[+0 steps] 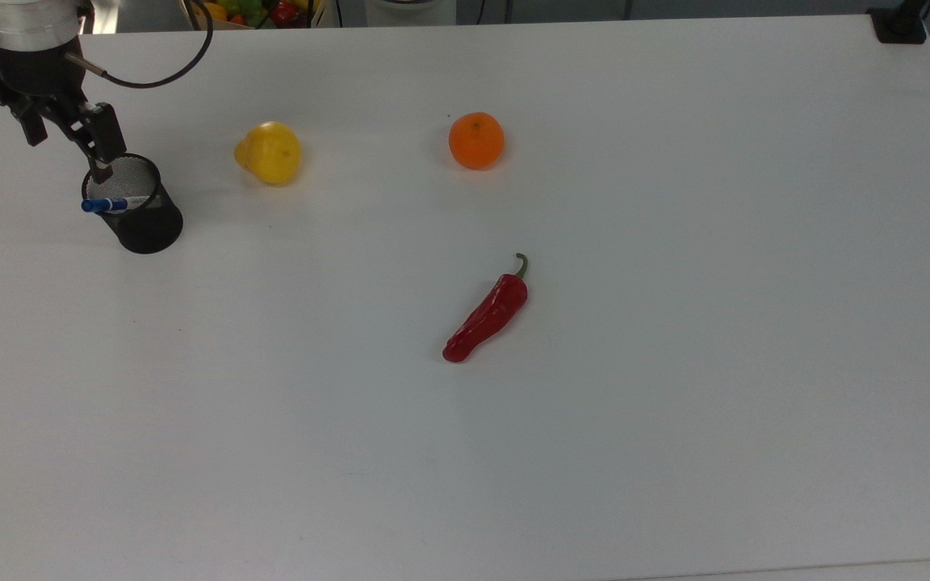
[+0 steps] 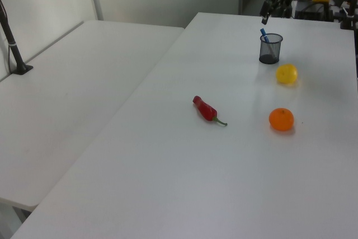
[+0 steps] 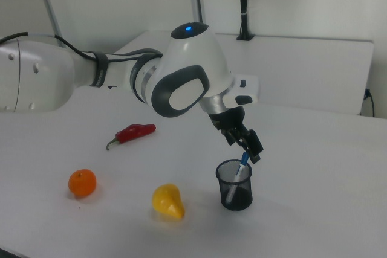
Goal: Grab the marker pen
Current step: 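Lower the gripper and close it on the blue-capped marker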
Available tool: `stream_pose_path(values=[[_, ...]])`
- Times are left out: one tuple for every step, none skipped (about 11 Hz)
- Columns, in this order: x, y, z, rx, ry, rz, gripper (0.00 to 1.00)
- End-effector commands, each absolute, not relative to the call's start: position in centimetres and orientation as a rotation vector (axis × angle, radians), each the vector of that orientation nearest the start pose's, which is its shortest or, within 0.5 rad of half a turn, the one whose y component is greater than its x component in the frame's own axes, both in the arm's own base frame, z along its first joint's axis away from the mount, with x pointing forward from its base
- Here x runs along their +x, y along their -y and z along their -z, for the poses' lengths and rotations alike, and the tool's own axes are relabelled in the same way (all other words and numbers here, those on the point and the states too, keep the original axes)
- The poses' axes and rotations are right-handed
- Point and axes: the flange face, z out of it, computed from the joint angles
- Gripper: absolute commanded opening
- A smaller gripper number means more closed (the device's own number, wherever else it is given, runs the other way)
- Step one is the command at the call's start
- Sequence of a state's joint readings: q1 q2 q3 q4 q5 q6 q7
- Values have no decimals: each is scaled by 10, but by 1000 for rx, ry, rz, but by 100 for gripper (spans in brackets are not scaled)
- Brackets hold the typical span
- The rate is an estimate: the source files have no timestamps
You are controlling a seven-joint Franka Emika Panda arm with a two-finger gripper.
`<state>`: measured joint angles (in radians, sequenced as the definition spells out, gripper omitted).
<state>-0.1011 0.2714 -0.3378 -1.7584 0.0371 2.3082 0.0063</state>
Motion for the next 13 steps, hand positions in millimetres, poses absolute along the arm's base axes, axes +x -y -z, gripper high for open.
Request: stream_pose_path(values=[[607, 262, -439, -3150, -687, 446, 98], [608, 262, -435, -3150, -688, 441, 94], [612, 260, -430, -3147, -695, 462, 85], [617, 259, -423, -3150, -694, 478, 80], [619, 257, -419, -3150, -694, 486, 78], [622, 256, -414, -3143, -714, 493, 74], [624, 254, -413, -3133, -729, 515, 66], [627, 252, -408, -3128, -728, 521, 57], [627, 251, -407, -3124, -729, 522, 51], [628, 251, -408, -3122, -730, 525, 43], [628, 250, -408, -3119, -731, 525, 34], [627, 251, -409, -3115, -735, 528, 25], [628, 251, -411, -3108, -740, 534, 16]])
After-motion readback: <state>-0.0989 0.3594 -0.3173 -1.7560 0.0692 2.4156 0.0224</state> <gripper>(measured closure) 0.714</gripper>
